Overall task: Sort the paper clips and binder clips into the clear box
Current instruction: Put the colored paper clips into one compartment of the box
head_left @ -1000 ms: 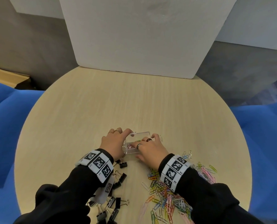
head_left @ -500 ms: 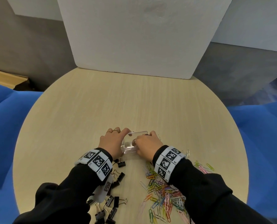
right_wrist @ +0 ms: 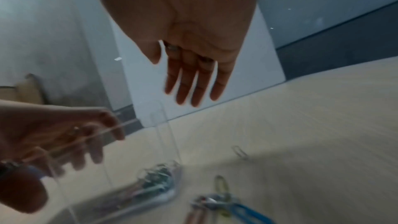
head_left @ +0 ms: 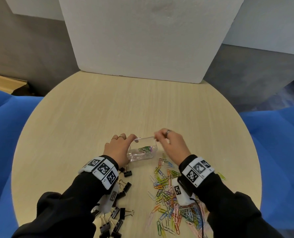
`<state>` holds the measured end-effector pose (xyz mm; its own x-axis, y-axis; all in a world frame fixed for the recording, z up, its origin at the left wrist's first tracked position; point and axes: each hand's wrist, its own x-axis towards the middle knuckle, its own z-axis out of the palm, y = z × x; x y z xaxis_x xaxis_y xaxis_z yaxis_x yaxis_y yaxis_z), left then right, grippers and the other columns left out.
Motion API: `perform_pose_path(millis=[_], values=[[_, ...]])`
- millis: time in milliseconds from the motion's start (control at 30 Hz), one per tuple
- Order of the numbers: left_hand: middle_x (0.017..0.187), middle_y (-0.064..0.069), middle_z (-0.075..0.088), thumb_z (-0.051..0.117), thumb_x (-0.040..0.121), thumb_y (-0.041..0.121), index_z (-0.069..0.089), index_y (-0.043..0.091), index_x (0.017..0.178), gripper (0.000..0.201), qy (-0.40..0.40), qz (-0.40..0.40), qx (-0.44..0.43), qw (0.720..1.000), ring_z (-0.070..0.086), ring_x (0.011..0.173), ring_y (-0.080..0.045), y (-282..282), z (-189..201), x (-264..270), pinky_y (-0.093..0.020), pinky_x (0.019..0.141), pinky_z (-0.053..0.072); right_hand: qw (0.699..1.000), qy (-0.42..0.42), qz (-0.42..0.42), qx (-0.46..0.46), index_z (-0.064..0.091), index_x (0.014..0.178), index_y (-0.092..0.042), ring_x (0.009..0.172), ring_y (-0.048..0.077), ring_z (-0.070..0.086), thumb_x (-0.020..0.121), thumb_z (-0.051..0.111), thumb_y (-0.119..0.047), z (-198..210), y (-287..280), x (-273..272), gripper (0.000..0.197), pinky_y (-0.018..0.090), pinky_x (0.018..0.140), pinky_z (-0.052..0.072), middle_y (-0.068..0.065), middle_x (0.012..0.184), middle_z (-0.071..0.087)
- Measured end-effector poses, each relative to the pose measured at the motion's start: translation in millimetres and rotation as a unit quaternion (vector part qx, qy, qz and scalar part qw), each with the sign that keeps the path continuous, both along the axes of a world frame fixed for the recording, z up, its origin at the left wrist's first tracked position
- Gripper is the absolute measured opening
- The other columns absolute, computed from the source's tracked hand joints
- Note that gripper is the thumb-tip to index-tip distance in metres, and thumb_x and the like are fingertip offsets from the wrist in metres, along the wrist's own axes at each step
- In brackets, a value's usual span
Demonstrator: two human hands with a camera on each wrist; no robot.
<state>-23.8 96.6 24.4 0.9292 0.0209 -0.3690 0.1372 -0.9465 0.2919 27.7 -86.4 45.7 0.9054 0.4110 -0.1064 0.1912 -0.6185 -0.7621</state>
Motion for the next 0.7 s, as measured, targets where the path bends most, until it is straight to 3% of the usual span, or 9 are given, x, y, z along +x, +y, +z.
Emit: perform_pose_path(millis=[67, 133, 167, 233, 367, 467, 533, 600, 700], values=[[0.114, 0.001, 0.047, 0.065, 0.076, 0.015, 0.034, 0.035, 0.128, 0.064, -0.001, 0.002, -0.002, 1.000, 0.042, 0.111, -0.022, 0.5, -0.4, 1.9, -0.040, 0.084, 0.048, 0.994, 0.018, -0.013, -0.103, 0.054, 0.121, -0.011, 0.117, 0.018, 0.051, 0.099, 0.032, -0.035, -13.5, -16.4, 7.1, 0.040, 0.026, 0.096, 0.037, 0.005, 0.123, 0.058], [0.114, 0.001, 0.047, 0.066, 0.076, 0.016, 0.034, 0.036, 0.127, 0.063, -0.003, 0.007, -0.007, 1.000, 0.042, 0.111, -0.022, 0.8, -0.7, 4.6, -0.040, 0.084, 0.048, 0.959, 0.102, 0.059, -0.256, 0.023, 0.144, -0.007, 0.140, 0.021, 0.021, 0.100, 0.024, -0.039, -30.8, -26.9, 6.9, 0.054, 0.031, 0.114, 0.020, 0.009, 0.152, 0.022], [0.114, 0.001, 0.047, 0.066, 0.077, 0.018, 0.034, 0.036, 0.127, 0.062, -0.003, 0.010, -0.009, 1.000, 0.042, 0.110, -0.022, 0.6, -0.8, 6.1, -0.040, 0.083, 0.048, 0.939, 0.126, 0.097, -0.306, 0.010, 0.147, -0.008, 0.143, 0.020, 0.007, 0.100, 0.023, -0.040, -38.2, -30.2, 4.1, 0.058, 0.034, 0.117, 0.012, 0.008, 0.156, 0.005], [0.113, 0.000, 0.047, 0.066, 0.077, 0.019, 0.035, 0.036, 0.127, 0.061, -0.004, 0.012, -0.011, 1.000, 0.042, 0.108, -0.022, 0.3, -0.6, 9.0, -0.039, 0.082, 0.048, 0.915, 0.120, 0.161, -0.351, 0.000, 0.147, -0.009, 0.143, 0.018, -0.007, 0.100, 0.022, -0.041, -42.0, -34.1, -7.3, 0.061, 0.033, 0.116, 0.005, 0.006, 0.155, -0.012], [0.113, -0.001, 0.047, 0.064, 0.075, 0.013, 0.035, 0.034, 0.127, 0.062, -0.001, 0.015, -0.012, 1.000, 0.041, 0.108, -0.022, 0.0, 0.6, 12.1, -0.041, 0.083, 0.048, 0.889, 0.099, 0.253, -0.369, 0.009, 0.147, -0.012, 0.143, 0.015, -0.003, 0.099, 0.023, -0.044, -33.5, -45.7, -42.2, 0.060, 0.033, 0.115, 0.011, 0.001, 0.155, -0.008], [0.112, 0.000, 0.047, 0.065, 0.074, 0.013, 0.036, 0.035, 0.126, 0.063, -0.002, 0.016, -0.010, 1.000, 0.041, 0.107, -0.022, 0.4, 1.2, 11.6, -0.040, 0.082, 0.048, 0.914, 0.033, 0.226, -0.335, 0.028, 0.143, -0.022, 0.140, 0.014, 0.017, 0.094, 0.033, -0.051, -32.1, -56.2, -52.0, 0.057, 0.035, 0.113, 0.018, -0.003, 0.154, 0.018], [0.111, 0.000, 0.047, 0.065, 0.074, 0.012, 0.036, 0.035, 0.125, 0.063, -0.001, 0.017, -0.011, 1.000, 0.041, 0.107, -0.021, 0.2, 1.9, 11.3, -0.040, 0.082, 0.048, 0.918, 0.018, 0.205, -0.340, 0.022, 0.144, -0.031, 0.139, 0.016, 0.015, 0.086, 0.041, -0.061, -34.9, -58.0, -52.6, 0.068, 0.042, 0.111, 0.018, -0.007, 0.154, 0.014], [0.112, 0.000, 0.047, 0.064, 0.074, 0.011, 0.036, 0.035, 0.125, 0.063, 0.002, 0.018, -0.011, 1.000, 0.041, 0.107, -0.022, -0.4, 2.6, 11.4, -0.041, 0.083, 0.048, 0.903, 0.043, 0.227, -0.361, 0.014, 0.143, -0.039, 0.140, 0.020, 0.004, 0.074, 0.050, -0.070, -38.5, -55.3, -55.1, 0.083, 0.052, 0.110, 0.014, -0.009, 0.154, 0.004], [0.111, -0.001, 0.048, 0.063, 0.074, 0.010, 0.037, 0.035, 0.125, 0.063, 0.003, 0.020, -0.012, 1.000, 0.041, 0.107, -0.022, -0.9, 3.4, 11.5, -0.043, 0.085, 0.048, 0.899, 0.041, 0.256, -0.354, 0.022, 0.138, -0.042, 0.137, 0.021, 0.007, 0.063, 0.062, -0.070, -43.0, -51.7, -63.9, 0.089, 0.056, 0.107, 0.016, -0.009, 0.150, 0.010]])
